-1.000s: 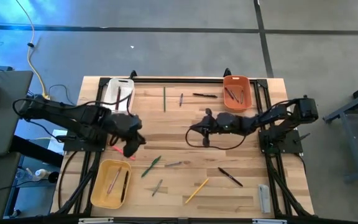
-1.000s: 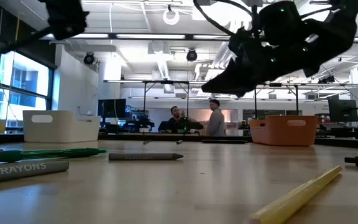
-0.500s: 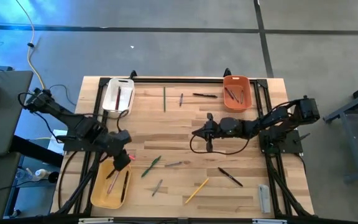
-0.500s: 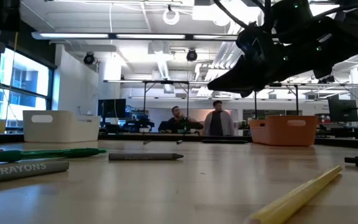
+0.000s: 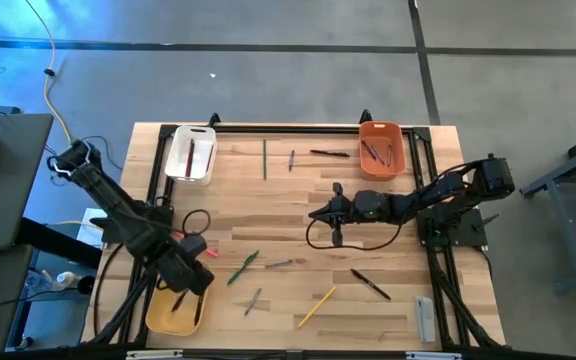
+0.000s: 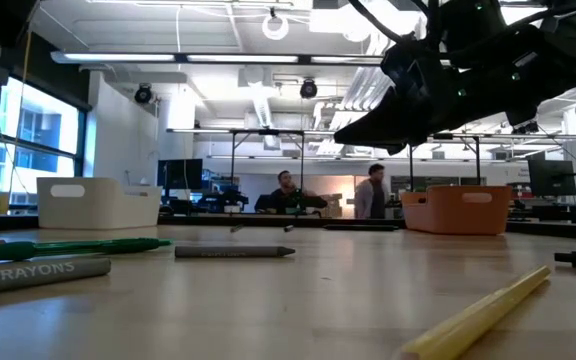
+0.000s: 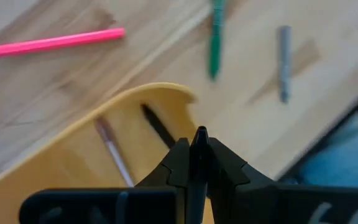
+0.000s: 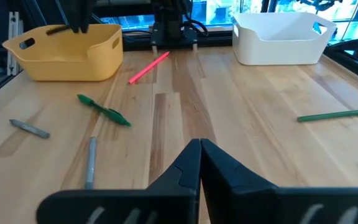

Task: Sort crayons/erasers/pens/pencils in bins
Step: Put the middle black pen into the yellow bin, then put the blue crayon into the orange bin

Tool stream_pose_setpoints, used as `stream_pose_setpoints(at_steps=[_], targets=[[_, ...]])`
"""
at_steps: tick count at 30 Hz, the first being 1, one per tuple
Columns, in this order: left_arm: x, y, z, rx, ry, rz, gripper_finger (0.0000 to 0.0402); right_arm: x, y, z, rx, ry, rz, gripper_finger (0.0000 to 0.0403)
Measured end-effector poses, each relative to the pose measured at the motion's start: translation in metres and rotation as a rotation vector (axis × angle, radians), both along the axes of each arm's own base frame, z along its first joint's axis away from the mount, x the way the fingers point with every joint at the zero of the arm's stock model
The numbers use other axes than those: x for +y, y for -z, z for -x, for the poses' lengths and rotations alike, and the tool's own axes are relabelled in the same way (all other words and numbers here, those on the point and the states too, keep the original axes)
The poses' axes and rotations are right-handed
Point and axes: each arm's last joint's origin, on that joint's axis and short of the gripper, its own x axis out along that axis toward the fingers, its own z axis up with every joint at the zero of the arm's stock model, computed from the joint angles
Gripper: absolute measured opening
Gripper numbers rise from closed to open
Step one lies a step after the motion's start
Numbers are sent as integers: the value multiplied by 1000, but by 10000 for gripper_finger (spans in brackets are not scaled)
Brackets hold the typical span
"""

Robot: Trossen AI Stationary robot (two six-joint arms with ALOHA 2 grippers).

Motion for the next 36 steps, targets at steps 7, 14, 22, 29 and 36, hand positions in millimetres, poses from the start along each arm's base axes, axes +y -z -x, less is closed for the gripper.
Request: stream_pose_setpoints(at_steps=[7, 14, 22, 29, 36], targets=[[-8, 28, 10, 107, -43, -53, 11, 0, 0, 0, -1, -3, 17, 0], [-9, 34, 13, 158, -40, -89, 19, 0, 0, 0, 0, -3, 17, 0], [-7, 35, 16, 185, -17, -121, 54, 0, 0, 0, 3, 2, -2, 0], [-6, 29, 18, 179, 101, -137, 57, 0, 0, 0, 4, 2, -2, 0], [-2, -17, 16, -32, 300, -158, 11, 0, 0, 0, 3, 2, -2, 0]])
